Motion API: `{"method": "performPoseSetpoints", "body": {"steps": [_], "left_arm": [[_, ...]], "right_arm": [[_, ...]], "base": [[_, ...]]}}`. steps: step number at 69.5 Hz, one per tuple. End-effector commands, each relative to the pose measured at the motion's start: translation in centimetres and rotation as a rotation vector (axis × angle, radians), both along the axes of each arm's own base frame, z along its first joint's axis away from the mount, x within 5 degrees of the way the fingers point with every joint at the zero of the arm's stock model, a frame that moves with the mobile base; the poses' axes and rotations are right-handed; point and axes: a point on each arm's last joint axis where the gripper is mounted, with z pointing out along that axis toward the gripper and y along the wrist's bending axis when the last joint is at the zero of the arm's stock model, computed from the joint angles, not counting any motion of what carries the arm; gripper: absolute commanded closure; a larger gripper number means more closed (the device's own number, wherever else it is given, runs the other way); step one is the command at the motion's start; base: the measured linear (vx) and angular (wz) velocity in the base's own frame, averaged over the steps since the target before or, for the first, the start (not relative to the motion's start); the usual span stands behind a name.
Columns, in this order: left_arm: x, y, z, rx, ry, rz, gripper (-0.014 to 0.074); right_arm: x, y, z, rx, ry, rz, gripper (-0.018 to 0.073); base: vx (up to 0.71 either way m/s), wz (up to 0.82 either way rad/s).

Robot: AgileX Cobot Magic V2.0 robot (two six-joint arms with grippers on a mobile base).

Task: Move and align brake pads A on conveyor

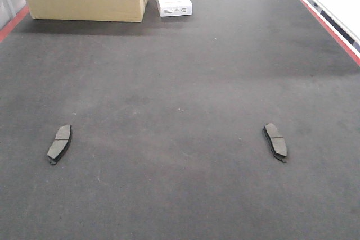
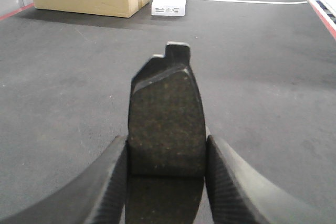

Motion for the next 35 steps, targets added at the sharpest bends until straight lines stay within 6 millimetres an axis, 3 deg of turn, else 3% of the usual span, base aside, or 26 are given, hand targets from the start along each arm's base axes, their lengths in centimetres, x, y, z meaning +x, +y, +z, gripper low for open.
{"method": "performPoseSetpoints", "body": {"steps": [1, 35], "left_arm": [[0.08, -0.27, 1.60, -0.038, -0.096, -0.029, 0.0603], [0.08, -0.27, 1.60, -0.038, -0.096, -0.029, 0.0603]], "right_arm": [[0.01, 0.14, 1.76, 0.011, -0.113, 0.020, 0.0564], [0.01, 0.14, 1.76, 0.011, -0.113, 0.020, 0.0564]], "base": [[0.10, 0.08], [0.02, 0.02]]}}
